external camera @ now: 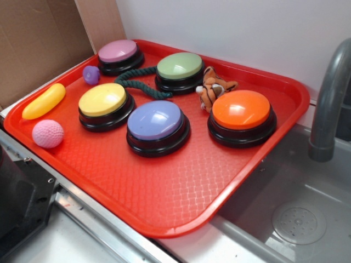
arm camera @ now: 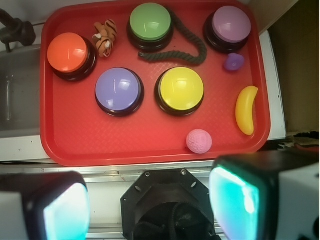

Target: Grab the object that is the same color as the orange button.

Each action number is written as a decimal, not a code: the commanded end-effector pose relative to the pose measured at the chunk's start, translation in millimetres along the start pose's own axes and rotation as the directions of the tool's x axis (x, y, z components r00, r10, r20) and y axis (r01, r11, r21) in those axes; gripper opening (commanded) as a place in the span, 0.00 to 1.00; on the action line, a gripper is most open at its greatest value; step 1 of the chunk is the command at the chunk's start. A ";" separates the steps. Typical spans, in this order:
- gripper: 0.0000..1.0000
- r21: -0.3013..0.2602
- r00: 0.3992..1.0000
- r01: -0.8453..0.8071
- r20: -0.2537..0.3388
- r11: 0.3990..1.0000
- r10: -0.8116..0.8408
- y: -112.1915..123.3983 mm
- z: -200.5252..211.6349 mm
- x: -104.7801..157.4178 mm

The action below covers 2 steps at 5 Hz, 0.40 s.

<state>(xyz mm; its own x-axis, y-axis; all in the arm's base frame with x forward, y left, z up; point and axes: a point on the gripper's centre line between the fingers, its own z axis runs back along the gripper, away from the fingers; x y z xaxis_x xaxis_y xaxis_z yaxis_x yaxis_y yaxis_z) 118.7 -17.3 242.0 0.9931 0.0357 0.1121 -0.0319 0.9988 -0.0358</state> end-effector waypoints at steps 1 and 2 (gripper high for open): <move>1.00 0.000 1.000 0.000 0.000 1.000 0.000 0.0 0.0 0.0; 1.00 0.006 0.988 -0.156 0.011 0.988 0.156 -6.0 -12.4 16.1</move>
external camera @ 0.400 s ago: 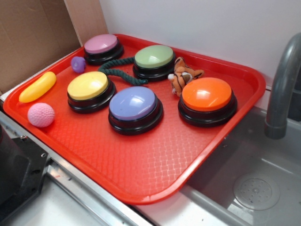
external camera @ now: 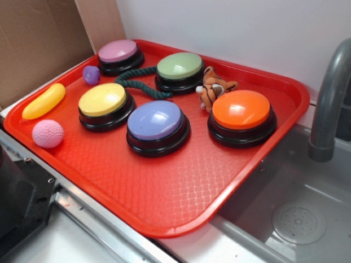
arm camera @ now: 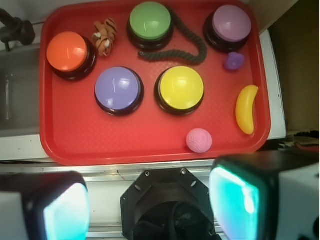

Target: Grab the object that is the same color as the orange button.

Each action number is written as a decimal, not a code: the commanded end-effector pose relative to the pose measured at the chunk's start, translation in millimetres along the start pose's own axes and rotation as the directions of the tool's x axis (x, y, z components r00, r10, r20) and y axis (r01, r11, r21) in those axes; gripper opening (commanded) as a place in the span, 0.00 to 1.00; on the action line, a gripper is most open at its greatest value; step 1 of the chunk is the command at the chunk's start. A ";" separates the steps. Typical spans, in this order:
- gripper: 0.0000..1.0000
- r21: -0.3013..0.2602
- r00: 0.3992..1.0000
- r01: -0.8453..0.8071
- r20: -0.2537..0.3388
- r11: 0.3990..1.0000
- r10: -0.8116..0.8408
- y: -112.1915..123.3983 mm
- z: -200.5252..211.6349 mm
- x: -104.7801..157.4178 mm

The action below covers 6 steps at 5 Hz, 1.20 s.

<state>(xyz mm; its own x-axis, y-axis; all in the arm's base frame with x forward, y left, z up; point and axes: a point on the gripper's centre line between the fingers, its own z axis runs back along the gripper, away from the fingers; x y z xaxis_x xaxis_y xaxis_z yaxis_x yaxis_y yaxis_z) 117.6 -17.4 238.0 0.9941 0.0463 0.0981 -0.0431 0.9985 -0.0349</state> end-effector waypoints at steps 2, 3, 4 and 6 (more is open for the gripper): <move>1.00 -0.081 0.902 -0.423 0.059 0.903 0.428 -19.6 -49.2 80.7; 1.00 -0.097 0.846 -0.518 0.088 0.850 0.526 -23.5 -75.2 110.8; 1.00 -0.096 0.744 -0.651 0.119 0.753 0.658 -34.0 -108.0 141.8; 1.00 -0.068 0.587 -0.787 0.224 0.613 0.778 -56.3 -154.6 186.6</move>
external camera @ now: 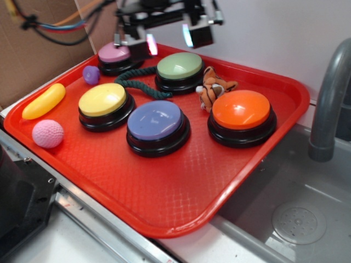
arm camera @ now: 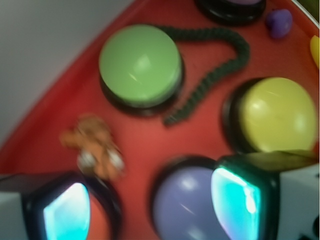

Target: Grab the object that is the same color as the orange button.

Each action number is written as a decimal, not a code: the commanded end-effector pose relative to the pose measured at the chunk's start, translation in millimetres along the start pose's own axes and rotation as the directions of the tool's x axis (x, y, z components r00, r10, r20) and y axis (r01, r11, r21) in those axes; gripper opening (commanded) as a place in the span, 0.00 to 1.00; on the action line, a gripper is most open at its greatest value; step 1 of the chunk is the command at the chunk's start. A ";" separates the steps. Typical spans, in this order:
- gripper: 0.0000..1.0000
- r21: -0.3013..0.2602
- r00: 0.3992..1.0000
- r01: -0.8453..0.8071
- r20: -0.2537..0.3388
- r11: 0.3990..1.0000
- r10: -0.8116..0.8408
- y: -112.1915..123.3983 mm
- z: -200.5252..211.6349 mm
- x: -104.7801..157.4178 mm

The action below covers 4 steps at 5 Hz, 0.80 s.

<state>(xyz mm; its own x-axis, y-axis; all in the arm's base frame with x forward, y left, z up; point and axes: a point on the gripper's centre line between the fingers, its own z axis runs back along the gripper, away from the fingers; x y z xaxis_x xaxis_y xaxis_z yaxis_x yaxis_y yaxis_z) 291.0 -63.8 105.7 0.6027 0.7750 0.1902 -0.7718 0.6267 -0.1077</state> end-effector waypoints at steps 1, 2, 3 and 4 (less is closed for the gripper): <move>1.00 -0.053 0.994 -0.102 0.043 0.993 0.105 -33.5 -22.3 13.9; 1.00 -0.067 0.989 -0.124 0.067 0.990 0.128 -28.0 -24.4 11.8; 1.00 -0.091 0.986 -0.160 0.035 0.983 0.163 -13.3 -43.4 8.3; 1.00 -0.083 0.987 -0.157 0.023 0.984 0.159 -5.3 -56.3 7.3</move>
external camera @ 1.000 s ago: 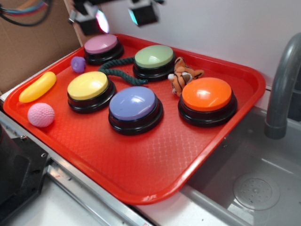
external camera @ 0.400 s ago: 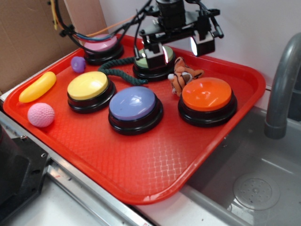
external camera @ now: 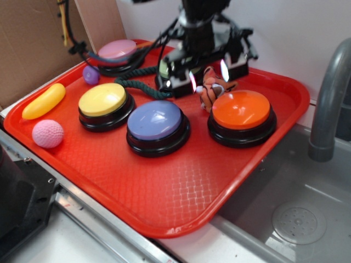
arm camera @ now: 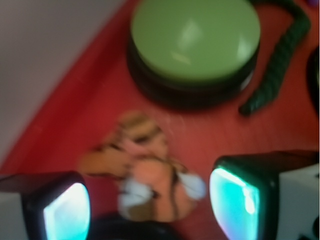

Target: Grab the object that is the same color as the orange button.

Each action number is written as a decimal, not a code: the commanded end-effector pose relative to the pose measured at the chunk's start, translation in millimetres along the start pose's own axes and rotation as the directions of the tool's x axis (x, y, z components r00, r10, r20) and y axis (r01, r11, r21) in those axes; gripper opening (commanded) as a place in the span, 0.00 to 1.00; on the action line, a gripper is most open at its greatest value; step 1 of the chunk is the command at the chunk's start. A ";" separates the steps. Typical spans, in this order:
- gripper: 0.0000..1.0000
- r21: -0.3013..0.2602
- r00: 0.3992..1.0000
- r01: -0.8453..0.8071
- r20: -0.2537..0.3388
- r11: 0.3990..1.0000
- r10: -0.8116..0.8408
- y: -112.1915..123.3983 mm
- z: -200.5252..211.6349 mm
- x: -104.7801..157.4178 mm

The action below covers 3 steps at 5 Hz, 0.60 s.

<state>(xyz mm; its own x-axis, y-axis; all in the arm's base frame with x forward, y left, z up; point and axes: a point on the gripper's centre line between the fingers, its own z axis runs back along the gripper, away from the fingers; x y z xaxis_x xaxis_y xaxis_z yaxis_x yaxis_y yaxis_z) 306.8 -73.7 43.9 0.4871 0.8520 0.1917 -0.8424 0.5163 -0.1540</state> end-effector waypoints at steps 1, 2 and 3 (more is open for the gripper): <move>1.00 -0.049 1.000 0.021 -0.004 0.999 -0.021 2.2 0.9 18.9; 0.78 -0.061 0.996 0.084 -0.003 0.995 -0.085 0.1 0.3 20.2; 0.22 -0.101 0.990 0.139 -0.018 0.985 -0.142 0.6 -2.5 21.5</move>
<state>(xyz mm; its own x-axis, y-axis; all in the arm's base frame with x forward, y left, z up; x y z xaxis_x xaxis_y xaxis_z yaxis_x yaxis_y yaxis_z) 309.7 -67.5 32.8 0.6160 0.7677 0.1767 -0.7445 0.6407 -0.1879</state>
